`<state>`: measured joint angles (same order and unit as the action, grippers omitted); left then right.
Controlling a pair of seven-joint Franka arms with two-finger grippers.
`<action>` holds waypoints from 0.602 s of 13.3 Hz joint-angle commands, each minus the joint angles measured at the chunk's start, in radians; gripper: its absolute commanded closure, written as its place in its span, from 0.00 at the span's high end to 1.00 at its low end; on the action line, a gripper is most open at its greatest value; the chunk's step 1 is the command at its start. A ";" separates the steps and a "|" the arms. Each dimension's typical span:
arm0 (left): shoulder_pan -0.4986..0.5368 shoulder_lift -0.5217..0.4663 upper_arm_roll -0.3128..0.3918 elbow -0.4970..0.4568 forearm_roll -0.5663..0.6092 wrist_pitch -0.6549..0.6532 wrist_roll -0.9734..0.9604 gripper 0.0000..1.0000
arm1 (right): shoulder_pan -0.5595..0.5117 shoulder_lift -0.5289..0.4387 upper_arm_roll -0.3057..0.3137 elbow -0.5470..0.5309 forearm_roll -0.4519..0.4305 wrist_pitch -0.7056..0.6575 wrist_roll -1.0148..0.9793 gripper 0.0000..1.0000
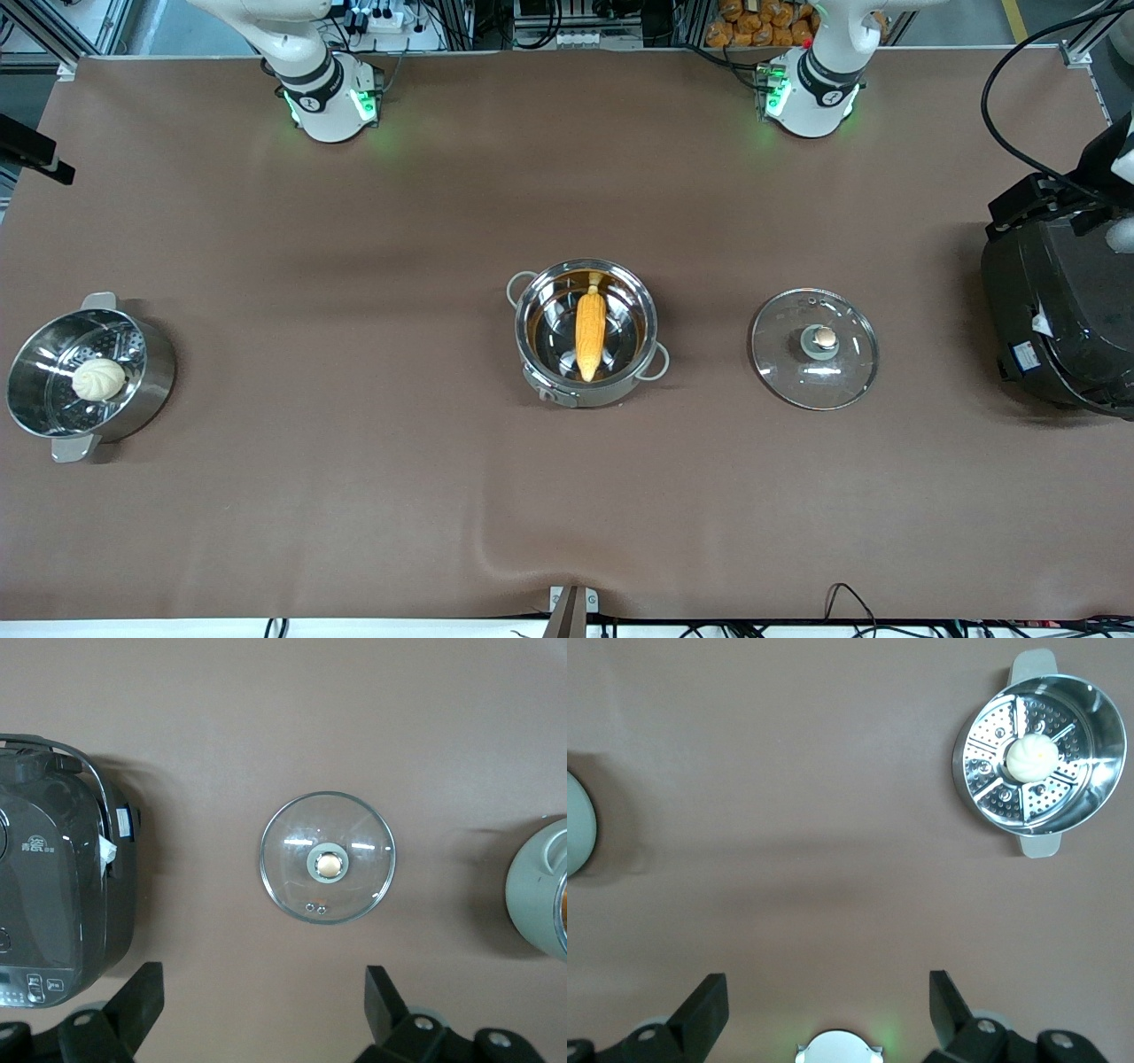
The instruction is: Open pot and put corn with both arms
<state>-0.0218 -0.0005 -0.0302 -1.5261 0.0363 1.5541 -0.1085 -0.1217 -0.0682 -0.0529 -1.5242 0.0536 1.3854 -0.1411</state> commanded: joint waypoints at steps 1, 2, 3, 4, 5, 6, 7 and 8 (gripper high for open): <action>0.003 -0.013 -0.029 0.009 -0.021 -0.012 0.024 1.00 | -0.013 -0.001 0.028 0.012 -0.003 0.043 -0.017 1.00; 0.003 -0.012 -0.034 0.009 -0.021 -0.008 0.024 1.00 | -0.009 0.001 0.045 0.012 -0.015 0.044 -0.018 1.00; 0.003 -0.012 -0.034 0.009 -0.021 -0.005 0.024 1.00 | 0.006 0.001 0.060 0.012 -0.037 0.044 -0.022 1.00; 0.003 -0.012 -0.036 0.009 -0.021 -0.006 0.024 1.00 | 0.016 0.002 0.062 0.012 -0.056 0.043 -0.049 1.00; 0.003 -0.013 -0.036 0.009 -0.023 -0.006 0.024 1.00 | 0.013 0.002 0.062 0.012 -0.060 0.044 -0.095 1.00; 0.003 -0.013 -0.037 0.009 -0.023 -0.006 0.024 1.00 | 0.011 0.002 0.061 0.012 -0.060 0.044 -0.101 1.00; 0.002 -0.012 -0.037 0.011 -0.023 -0.006 0.024 1.00 | 0.010 0.002 0.056 0.012 -0.058 0.044 -0.098 1.00; 0.002 -0.012 -0.045 0.012 -0.023 -0.006 0.024 1.00 | 0.008 0.002 0.054 0.012 -0.058 0.047 -0.098 1.00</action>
<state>-0.0257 -0.0006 -0.0657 -1.5198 0.0363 1.5544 -0.1065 -0.1097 -0.0682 0.0052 -1.5239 0.0130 1.4323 -0.2163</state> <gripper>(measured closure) 0.000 0.000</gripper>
